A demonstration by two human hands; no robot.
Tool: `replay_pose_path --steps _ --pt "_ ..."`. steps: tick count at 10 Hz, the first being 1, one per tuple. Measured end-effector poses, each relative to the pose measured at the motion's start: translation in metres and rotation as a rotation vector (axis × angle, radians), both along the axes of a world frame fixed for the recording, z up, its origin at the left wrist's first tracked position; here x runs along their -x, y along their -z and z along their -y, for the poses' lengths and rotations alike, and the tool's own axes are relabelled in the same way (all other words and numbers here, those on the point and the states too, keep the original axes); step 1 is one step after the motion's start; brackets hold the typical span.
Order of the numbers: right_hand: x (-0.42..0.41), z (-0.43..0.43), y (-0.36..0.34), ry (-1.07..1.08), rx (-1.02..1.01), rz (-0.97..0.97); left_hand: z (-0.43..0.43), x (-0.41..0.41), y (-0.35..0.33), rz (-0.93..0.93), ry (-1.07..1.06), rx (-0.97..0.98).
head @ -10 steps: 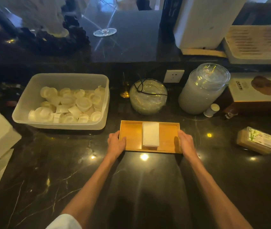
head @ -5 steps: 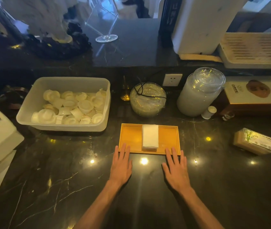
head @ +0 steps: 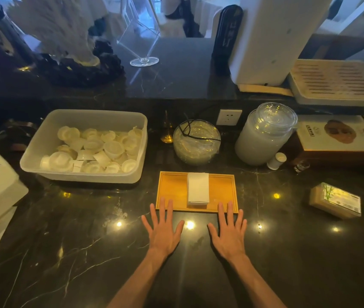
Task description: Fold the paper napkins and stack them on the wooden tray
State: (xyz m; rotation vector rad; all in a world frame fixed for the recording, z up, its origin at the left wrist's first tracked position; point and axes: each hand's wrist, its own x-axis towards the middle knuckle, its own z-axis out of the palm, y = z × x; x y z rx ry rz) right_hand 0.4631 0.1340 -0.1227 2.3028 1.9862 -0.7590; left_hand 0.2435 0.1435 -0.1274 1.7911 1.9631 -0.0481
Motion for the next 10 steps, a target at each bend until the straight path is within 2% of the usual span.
replay_pose_path --steps 1,2,3,5,6,7,8,9,10 --pt "-0.009 0.000 -0.001 -0.013 -0.040 -0.140 0.007 0.004 -0.001 -0.044 0.069 -0.028" --pt "-0.025 0.010 0.003 -0.079 -0.034 -0.150 0.014 0.010 0.001 -0.058 0.128 -0.047" --pt "-0.026 0.013 0.005 -0.100 -0.010 -0.078 0.013 0.008 0.001 -0.073 0.134 -0.041" --pt "-0.015 0.007 -0.010 -0.026 0.001 -0.100 0.010 0.009 -0.006 -0.063 0.138 0.011" --pt "-0.021 0.008 -0.025 -0.006 -0.021 -0.231 0.013 0.012 -0.018 -0.015 0.159 -0.019" --pt "-0.031 0.021 -0.046 0.139 -0.096 -0.420 0.029 0.015 -0.037 0.087 0.083 -0.163" --pt "-0.038 0.053 -0.062 0.211 -0.244 -0.443 0.060 0.025 -0.049 0.149 0.013 -0.415" --pt "-0.043 0.071 -0.075 0.181 -0.296 -0.399 0.072 0.034 -0.064 0.194 -0.058 -0.377" --pt "-0.044 0.062 -0.111 0.123 -0.440 -0.407 0.053 0.038 -0.099 0.267 -0.030 -0.443"
